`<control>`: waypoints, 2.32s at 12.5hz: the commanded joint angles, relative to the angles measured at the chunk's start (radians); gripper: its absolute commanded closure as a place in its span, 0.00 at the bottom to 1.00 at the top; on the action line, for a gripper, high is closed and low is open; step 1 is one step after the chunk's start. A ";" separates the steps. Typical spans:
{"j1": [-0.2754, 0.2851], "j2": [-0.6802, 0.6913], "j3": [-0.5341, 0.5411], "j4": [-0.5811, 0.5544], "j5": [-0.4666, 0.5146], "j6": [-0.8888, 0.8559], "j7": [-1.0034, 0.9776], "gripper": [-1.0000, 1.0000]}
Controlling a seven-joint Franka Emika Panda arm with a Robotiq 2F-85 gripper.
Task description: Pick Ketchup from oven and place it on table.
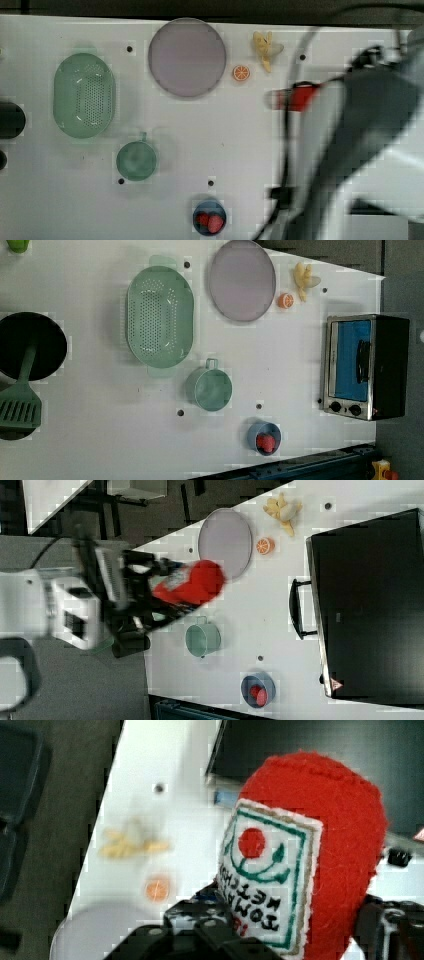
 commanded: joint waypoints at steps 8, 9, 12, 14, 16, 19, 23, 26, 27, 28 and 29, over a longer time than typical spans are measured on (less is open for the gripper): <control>0.092 0.038 0.289 -0.262 0.004 0.026 -0.015 0.36; 0.091 0.038 0.288 -0.316 -0.007 0.079 -0.012 0.36; 0.089 0.043 0.271 -0.508 -0.008 0.289 -0.012 0.36; 0.089 0.065 0.265 -0.624 -0.008 0.436 -0.012 0.36; 0.089 0.103 0.265 -0.701 -0.007 0.567 -0.010 0.36; 0.089 0.184 0.265 -0.746 -0.004 0.708 0.003 0.24; 0.091 0.245 0.266 -0.750 -0.004 0.777 0.004 0.00; 0.092 0.156 0.266 -0.733 -0.004 0.759 0.041 0.00; 0.091 0.105 0.266 -0.716 -0.005 0.740 0.060 0.00; 0.091 0.050 0.265 -0.691 -0.005 0.707 0.069 0.00; 0.091 -0.005 0.266 -0.658 -0.007 0.655 0.069 0.00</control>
